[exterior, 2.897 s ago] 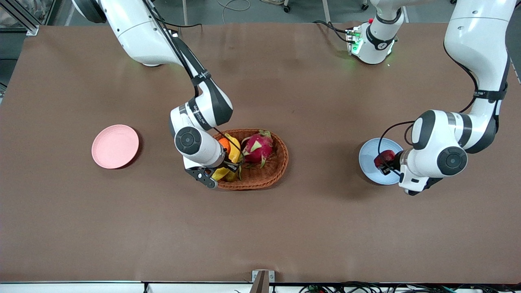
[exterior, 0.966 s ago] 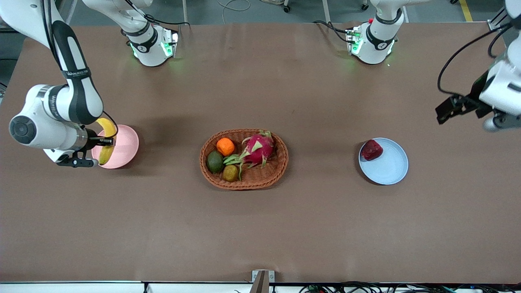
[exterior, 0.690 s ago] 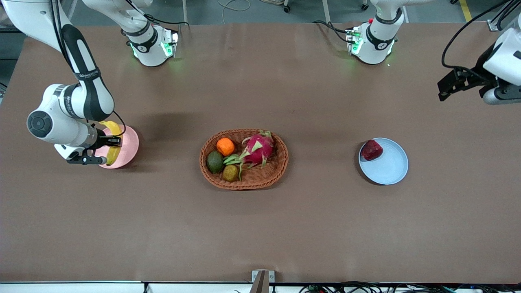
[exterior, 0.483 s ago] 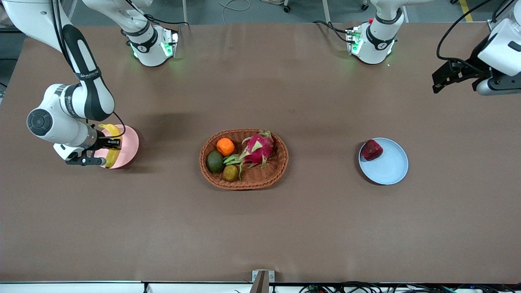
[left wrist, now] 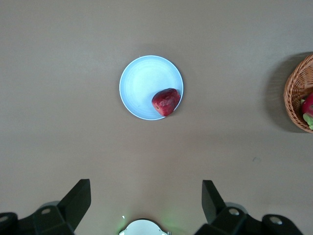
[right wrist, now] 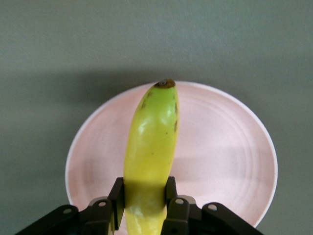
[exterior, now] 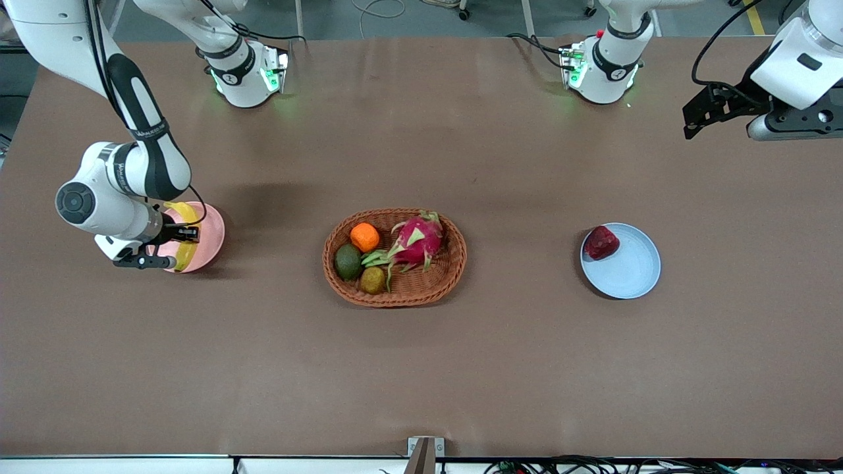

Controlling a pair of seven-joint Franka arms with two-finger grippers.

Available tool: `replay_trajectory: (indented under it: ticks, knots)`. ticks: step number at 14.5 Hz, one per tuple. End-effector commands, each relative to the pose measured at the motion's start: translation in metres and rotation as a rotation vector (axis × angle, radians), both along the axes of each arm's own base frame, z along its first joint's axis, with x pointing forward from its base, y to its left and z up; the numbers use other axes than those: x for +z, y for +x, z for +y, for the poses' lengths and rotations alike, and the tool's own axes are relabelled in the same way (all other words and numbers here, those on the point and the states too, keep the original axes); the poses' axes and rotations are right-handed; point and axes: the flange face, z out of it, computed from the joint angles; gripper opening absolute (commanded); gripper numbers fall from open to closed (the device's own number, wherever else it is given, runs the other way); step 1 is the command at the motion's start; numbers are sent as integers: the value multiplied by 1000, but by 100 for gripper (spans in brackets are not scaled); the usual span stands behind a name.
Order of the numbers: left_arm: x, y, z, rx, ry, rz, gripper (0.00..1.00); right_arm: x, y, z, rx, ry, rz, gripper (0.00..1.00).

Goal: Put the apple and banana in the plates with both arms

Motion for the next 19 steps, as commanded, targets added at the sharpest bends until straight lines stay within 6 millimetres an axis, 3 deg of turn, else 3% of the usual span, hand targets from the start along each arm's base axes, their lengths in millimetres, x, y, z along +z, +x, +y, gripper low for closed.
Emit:
replay_trajectory:
  ticks: [1, 2, 3, 4, 5, 6, 7, 11, 14, 16, 19]
  knots:
    - [1, -4, 0, -15, -15, -3, 100, 4, -11, -3, 12, 0, 12, 32]
    - [1, -4, 0, -17, -15, -2, 100, 3, -11, -3, 8, -1, 15, 51]
    - [1, -5, 0, -17, -15, -2, 100, 4, -10, -4, 0, -3, 11, 95]
    - [3, -5, 0, -17, -14, -6, 100, 10, -7, 0, -2, -3, 11, 100]
    - [4, -4, 1, -15, -14, -8, 100, 20, -1, 0, -11, -1, 21, 100]
    - [4, -4, 3, -12, -13, -8, 100, 50, 11, -2, -32, 0, 29, 100]
    - [5, -4, 5, -14, -14, -10, 100, 83, 24, -4, -37, 4, 33, 100]
    - [3, -2, 4, -17, -16, -6, 100, 246, 71, -5, -54, 13, -2, 100]
    - [-1, 1, 0, -23, -17, -4, 100, 332, 81, 2, -110, 0, -79, 100]
    - [1, 1, 0, -25, -17, -8, 100, 373, 83, 5, -90, -2, -134, 100]
    - [0, 0, -2, -19, -16, -6, 100, 390, 84, -2, -96, -14, -170, 100]
